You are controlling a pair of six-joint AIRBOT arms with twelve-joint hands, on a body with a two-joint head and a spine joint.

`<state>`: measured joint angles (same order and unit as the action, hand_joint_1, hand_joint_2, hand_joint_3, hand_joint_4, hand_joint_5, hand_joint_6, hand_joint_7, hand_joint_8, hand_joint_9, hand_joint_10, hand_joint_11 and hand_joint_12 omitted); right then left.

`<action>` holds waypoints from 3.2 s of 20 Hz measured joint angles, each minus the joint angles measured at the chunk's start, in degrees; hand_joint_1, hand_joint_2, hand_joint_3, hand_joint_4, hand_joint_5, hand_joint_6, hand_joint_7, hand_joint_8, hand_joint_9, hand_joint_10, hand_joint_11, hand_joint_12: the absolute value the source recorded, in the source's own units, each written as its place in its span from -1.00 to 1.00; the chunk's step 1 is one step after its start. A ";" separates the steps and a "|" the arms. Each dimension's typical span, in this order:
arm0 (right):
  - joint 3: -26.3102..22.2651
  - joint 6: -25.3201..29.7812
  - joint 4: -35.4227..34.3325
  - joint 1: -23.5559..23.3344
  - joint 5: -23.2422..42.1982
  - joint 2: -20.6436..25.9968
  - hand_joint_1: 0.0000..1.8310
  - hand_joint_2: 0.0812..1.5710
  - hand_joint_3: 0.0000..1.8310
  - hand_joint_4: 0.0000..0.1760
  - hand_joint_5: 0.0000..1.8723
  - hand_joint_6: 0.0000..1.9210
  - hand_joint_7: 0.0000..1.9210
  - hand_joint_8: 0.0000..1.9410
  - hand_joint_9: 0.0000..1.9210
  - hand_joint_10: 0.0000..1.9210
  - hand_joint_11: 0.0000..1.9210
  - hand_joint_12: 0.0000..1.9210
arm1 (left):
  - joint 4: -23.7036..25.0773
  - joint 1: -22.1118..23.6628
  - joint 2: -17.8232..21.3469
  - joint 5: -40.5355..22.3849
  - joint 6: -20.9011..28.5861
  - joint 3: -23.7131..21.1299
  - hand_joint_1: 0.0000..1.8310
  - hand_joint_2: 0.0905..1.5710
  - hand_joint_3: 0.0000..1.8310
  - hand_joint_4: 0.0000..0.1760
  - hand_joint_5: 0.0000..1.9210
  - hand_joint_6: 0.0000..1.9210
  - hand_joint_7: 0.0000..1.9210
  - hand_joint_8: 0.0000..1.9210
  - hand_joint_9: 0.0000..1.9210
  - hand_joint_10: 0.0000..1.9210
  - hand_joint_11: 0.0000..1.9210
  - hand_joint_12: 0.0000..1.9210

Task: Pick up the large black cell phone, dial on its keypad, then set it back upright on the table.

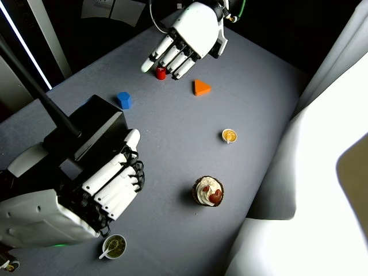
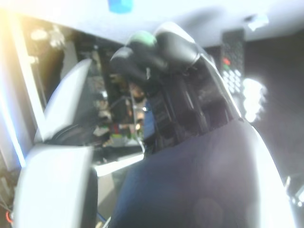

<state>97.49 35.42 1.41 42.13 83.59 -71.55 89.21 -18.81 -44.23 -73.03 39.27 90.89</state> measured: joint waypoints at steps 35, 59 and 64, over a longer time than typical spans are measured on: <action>5.68 -4.44 -2.16 0.87 -3.04 -4.79 0.51 0.35 -1.00 -1.00 0.12 -0.28 0.00 0.02 0.06 0.22 0.05 0.10 | -26.01 -2.78 -1.31 30.27 32.20 1.07 -1.00 0.45 -1.00 -1.00 -0.84 -0.99 -0.85 -1.00 -0.89 -1.00 -1.00 -0.76; 4.68 -4.68 -1.38 0.98 -3.69 -5.07 0.51 0.36 -1.00 -1.00 0.09 -0.27 -0.02 0.06 0.05 0.25 0.06 0.08 | -30.14 -4.28 -1.38 31.10 30.71 -0.26 -1.00 0.47 -1.00 -1.00 -0.80 -0.99 -0.83 -1.00 -0.88 -1.00 -1.00 -0.73; 4.68 -4.72 -1.31 0.98 -3.69 -5.07 0.51 0.38 -1.00 -1.00 0.06 -0.20 -0.05 0.12 0.03 0.26 0.04 0.10 | -30.18 -4.28 -1.38 31.10 30.71 -0.26 -1.00 0.48 -1.00 -1.00 -0.79 -0.99 -0.83 -0.99 -0.88 -1.00 -1.00 -0.73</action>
<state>102.17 30.70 0.10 43.11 79.90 -76.62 59.02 -23.09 -45.60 -41.93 69.97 90.63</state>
